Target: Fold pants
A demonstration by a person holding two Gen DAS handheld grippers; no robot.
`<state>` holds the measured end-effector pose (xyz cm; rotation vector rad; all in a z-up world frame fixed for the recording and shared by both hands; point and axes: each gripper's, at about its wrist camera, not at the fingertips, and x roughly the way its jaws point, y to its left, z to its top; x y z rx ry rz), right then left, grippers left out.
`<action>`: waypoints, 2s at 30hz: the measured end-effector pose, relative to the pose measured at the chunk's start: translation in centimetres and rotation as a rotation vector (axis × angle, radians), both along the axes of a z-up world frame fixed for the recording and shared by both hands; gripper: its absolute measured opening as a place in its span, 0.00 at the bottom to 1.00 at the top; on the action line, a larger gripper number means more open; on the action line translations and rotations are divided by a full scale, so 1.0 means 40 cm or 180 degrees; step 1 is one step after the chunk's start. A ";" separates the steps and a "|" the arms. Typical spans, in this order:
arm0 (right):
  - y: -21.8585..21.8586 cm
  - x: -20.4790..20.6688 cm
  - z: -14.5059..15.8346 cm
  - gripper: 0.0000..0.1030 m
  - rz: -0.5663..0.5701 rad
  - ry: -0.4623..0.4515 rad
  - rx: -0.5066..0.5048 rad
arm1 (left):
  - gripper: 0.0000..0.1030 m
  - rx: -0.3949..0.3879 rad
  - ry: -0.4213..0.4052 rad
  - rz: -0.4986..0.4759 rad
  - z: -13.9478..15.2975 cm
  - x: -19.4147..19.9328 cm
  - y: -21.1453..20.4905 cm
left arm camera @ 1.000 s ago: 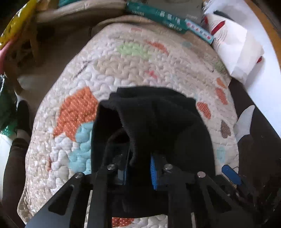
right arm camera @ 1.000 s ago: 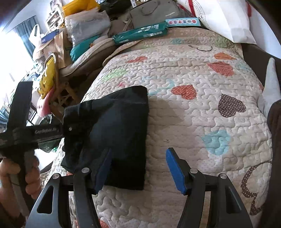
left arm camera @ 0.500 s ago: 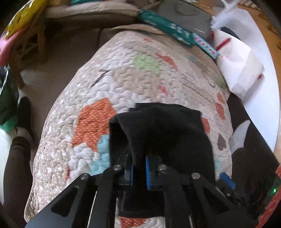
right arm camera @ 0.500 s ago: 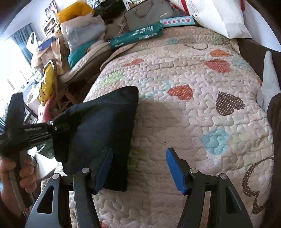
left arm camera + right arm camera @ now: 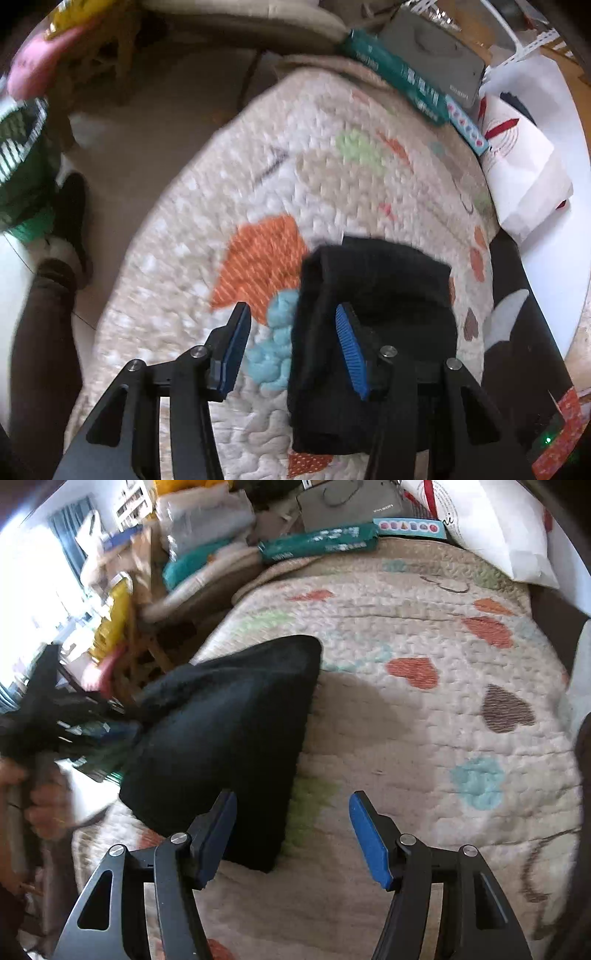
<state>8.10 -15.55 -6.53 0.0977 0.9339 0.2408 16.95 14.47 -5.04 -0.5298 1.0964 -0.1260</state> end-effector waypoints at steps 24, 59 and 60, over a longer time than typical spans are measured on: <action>0.091 -0.010 -0.068 0.72 0.0385 0.0268 -0.0132 | 0.65 0.0004 0.0011 -0.0149 -0.088 0.140 -0.154; -0.002 -0.045 0.074 0.72 0.0388 0.0240 0.0439 | 0.74 -0.0350 -0.0280 -0.0482 -0.016 0.002 -0.062; -0.013 -0.032 0.082 0.72 0.0352 0.0251 0.0467 | 0.74 -0.0396 -0.0232 -0.0458 -0.033 0.005 -0.061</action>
